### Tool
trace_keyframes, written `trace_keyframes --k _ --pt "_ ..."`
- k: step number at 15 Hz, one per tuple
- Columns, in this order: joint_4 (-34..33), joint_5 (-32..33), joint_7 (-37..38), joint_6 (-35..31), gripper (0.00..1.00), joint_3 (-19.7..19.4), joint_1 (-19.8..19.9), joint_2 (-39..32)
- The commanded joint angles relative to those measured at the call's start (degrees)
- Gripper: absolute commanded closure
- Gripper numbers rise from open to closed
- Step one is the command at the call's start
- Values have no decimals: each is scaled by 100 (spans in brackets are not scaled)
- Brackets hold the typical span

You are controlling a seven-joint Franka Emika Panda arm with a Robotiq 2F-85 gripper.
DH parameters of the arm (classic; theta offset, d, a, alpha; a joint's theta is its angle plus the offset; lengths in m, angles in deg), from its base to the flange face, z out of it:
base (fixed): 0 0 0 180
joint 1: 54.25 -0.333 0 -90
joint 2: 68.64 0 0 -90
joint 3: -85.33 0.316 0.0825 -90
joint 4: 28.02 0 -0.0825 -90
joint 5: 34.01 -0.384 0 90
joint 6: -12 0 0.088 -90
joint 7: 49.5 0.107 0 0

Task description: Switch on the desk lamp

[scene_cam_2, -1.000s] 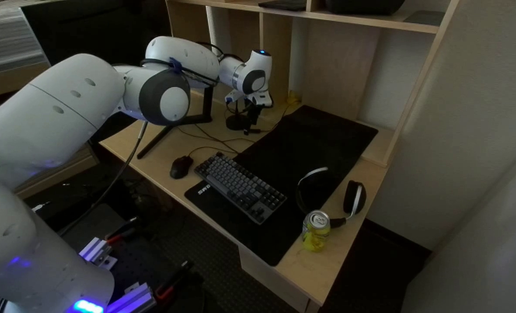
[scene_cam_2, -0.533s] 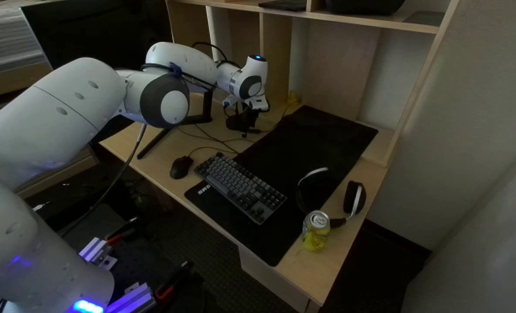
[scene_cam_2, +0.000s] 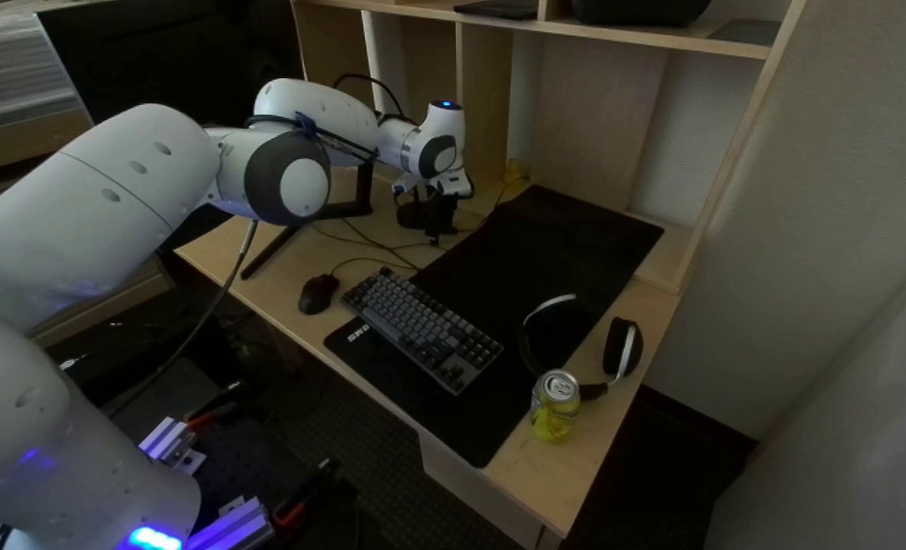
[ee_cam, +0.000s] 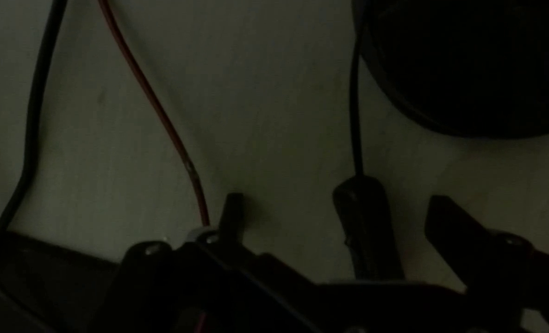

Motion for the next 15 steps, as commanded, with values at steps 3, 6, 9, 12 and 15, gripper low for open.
trace_keyframes --k 3,6,9,12,15 --pt "1 -14 -74 22 0 24 13 2" --pt "-6 -7 -47 -4 33 13 9 4" --pt "-26 -9 -35 19 54 7 18 27" --pt "-48 -11 -26 45 75 5 27 28" --pt "-46 -11 -15 59 95 0 34 26"
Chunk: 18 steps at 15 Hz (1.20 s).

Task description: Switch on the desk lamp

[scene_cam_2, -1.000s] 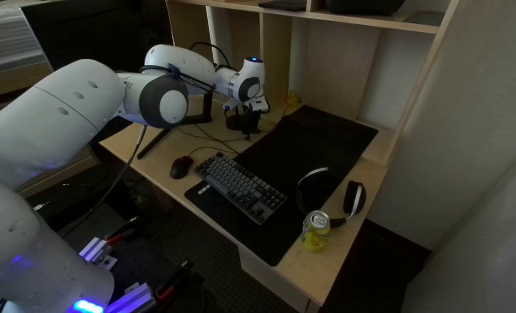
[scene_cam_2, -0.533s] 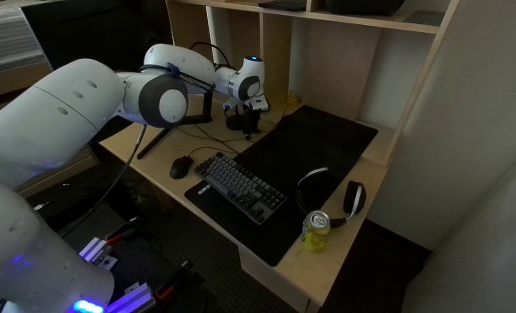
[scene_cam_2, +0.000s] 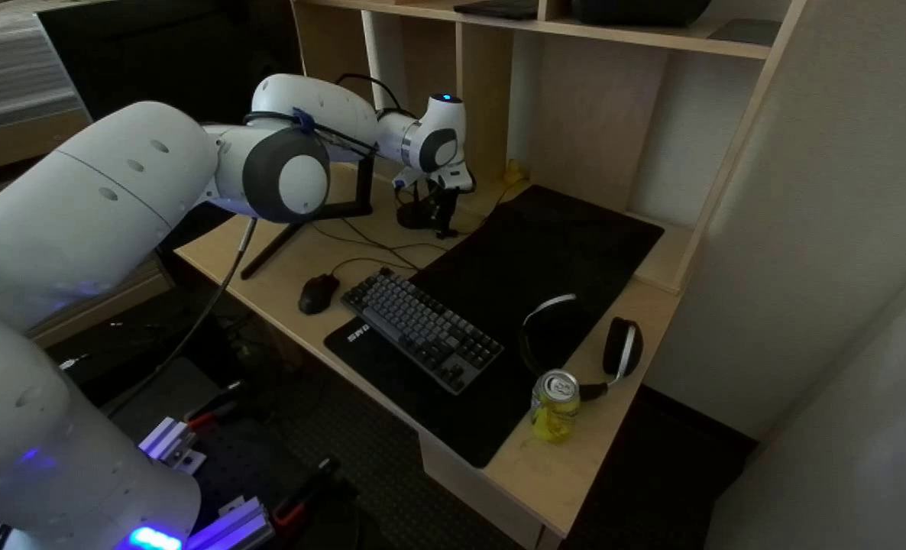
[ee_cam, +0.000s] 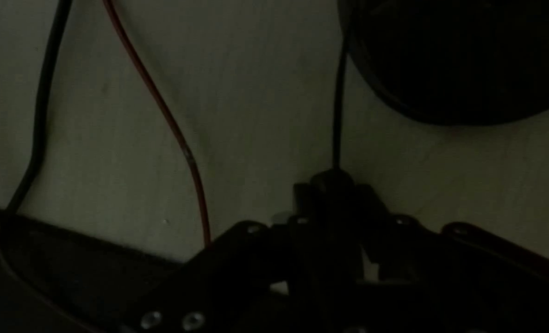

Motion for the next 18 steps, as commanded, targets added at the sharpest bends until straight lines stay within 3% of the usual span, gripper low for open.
trace_keyframes --k 1,4,5,7,14,17,18 --pt "21 -28 -23 -28 99 20 35 -37" --pt "35 -40 -23 -23 95 24 50 -27" --pt "36 -68 53 -28 56 23 58 -22" --pt "60 -155 40 0 49 83 118 19" --pt "272 -780 -7 74 0 243 480 342" --pt "467 -1178 -80 54 0 403 697 618" --pt "21 -955 69 3 0 193 515 226"
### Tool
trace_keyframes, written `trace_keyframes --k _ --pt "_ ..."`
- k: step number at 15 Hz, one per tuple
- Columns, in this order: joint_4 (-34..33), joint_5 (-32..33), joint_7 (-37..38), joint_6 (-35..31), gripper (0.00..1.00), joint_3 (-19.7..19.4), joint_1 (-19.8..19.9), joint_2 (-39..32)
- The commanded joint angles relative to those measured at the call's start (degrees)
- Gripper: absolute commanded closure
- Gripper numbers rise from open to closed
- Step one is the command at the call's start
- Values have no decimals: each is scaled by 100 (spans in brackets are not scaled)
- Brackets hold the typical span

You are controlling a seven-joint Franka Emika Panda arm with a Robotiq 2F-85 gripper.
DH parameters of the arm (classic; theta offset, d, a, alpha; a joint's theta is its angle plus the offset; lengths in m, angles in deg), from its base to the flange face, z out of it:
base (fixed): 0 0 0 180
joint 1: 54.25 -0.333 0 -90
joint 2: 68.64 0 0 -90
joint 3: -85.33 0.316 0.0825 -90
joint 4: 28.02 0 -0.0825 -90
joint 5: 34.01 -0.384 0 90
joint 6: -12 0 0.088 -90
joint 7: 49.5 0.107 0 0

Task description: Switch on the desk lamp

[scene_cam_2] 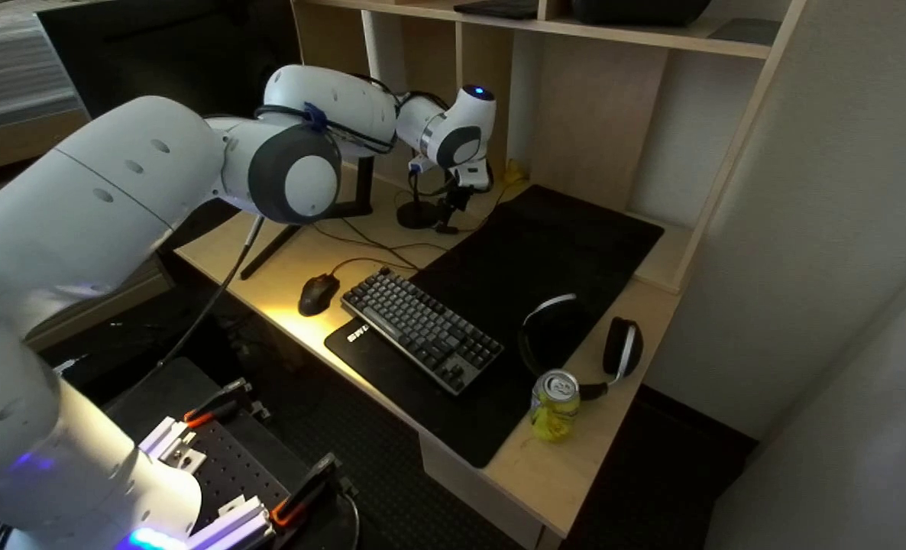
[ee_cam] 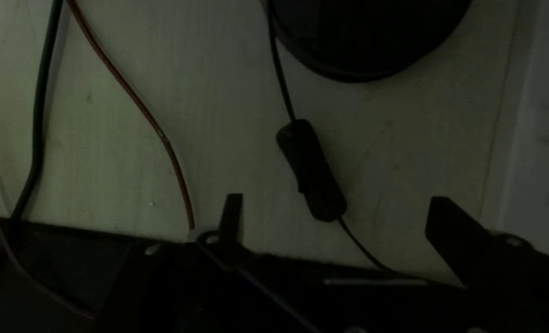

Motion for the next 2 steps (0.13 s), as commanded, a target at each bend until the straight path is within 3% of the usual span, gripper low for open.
trace_keyframes --k 1,2 --pt "20 -70 -6 3 0 47 56 61" --pt "4 -4 26 20 0 171 143 92"
